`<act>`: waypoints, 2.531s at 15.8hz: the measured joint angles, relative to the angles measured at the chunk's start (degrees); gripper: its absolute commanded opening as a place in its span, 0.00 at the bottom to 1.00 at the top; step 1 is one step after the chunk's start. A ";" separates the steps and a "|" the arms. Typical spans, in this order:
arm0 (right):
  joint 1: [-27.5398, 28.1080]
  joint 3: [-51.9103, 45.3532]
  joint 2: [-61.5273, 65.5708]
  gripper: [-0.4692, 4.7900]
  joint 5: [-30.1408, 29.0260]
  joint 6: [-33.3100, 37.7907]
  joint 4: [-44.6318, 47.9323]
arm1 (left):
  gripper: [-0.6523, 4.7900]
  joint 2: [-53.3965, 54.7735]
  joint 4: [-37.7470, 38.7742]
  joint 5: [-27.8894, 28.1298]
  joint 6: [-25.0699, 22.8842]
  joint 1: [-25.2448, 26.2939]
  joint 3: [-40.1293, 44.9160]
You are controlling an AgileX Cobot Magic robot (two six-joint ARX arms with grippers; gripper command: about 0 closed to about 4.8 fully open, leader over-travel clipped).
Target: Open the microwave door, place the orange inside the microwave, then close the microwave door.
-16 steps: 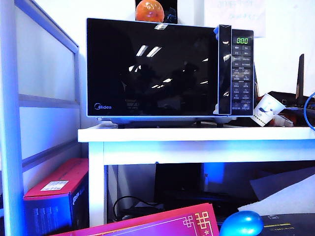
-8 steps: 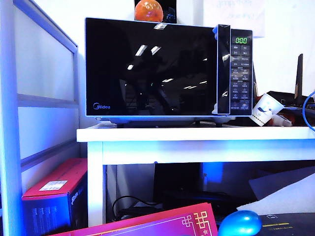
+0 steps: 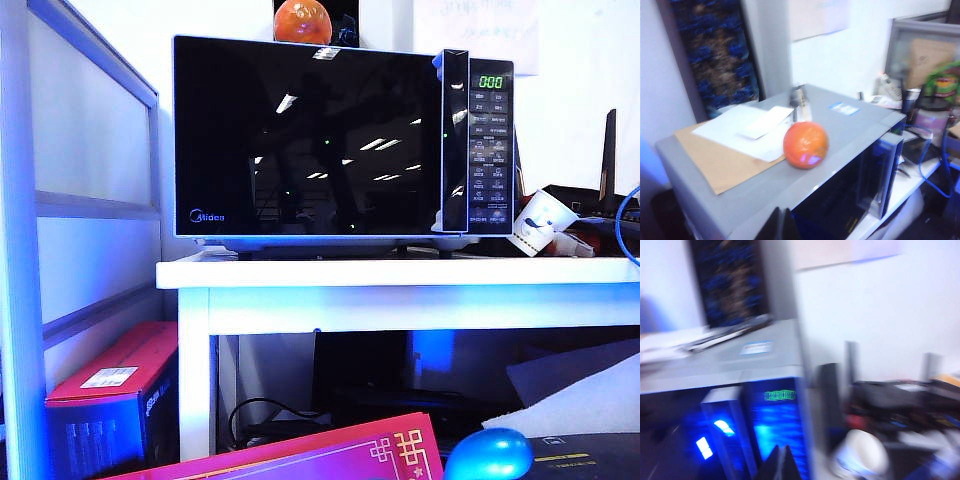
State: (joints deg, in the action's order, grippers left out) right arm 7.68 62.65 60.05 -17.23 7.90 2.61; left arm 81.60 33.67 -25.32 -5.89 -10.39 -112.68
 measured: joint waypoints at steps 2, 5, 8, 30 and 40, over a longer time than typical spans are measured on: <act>-2.95 3.08 5.33 0.09 -1.62 -2.84 0.13 | 0.11 2.54 -1.73 0.87 -0.37 -2.86 0.00; -8.55 6.32 11.15 0.09 -2.36 -6.82 -0.24 | 0.11 7.10 -2.19 2.58 -0.79 -4.76 0.00; -11.30 9.03 15.89 0.09 -1.73 -7.39 1.51 | 0.11 10.58 -4.74 3.28 -0.94 -4.79 0.00; -14.84 9.29 24.20 0.09 -1.86 -7.41 7.06 | 1.00 22.75 -22.38 3.91 0.57 -6.51 0.00; -16.33 9.27 24.17 0.09 -2.47 -7.41 9.68 | 1.00 27.74 -29.22 3.28 0.77 -9.05 0.00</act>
State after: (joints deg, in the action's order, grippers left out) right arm -8.64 71.92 84.23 -19.70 0.49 12.29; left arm 109.34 4.45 -22.04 -5.13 -19.44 -112.68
